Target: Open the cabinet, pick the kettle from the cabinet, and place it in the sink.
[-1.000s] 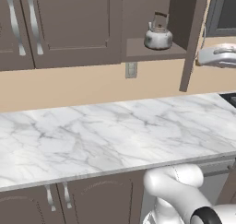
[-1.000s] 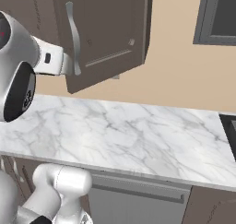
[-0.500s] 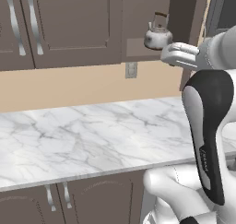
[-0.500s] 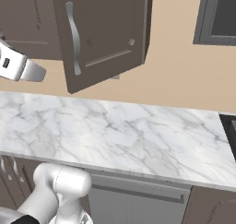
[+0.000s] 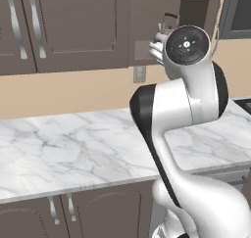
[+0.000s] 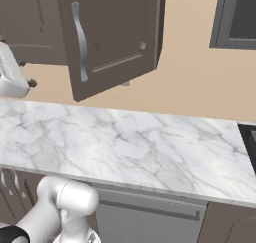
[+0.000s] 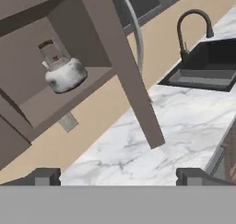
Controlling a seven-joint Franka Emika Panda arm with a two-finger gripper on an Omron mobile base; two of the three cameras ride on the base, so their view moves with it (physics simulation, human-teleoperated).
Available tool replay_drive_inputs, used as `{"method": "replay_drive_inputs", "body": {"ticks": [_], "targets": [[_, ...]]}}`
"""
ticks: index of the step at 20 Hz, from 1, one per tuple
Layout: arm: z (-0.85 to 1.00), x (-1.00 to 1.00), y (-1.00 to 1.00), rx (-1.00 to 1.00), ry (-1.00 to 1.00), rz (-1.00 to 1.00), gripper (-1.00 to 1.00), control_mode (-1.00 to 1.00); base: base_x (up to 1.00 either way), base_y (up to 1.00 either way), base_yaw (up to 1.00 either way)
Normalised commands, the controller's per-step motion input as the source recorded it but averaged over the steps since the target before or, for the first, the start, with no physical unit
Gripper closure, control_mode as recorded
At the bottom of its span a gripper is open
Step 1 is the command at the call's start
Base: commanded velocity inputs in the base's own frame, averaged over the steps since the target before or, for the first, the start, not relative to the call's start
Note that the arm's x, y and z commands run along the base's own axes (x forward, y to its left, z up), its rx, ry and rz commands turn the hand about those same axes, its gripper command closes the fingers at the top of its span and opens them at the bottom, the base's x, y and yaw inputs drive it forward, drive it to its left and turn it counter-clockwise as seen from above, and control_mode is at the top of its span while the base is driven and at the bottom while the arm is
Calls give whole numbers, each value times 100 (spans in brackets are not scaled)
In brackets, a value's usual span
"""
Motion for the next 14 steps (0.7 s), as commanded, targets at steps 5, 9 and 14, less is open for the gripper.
{"method": "replay_drive_inputs", "body": {"ticks": [5,9,14], "targets": [[-9,29,8,27,-13,-31,-100,-100,0,0,0],[-5,26,1,24,-22,-24,-100,-100,0,0,0],[-4,19,-11,4,-28,-30,-100,-100,0,0,0]]}}
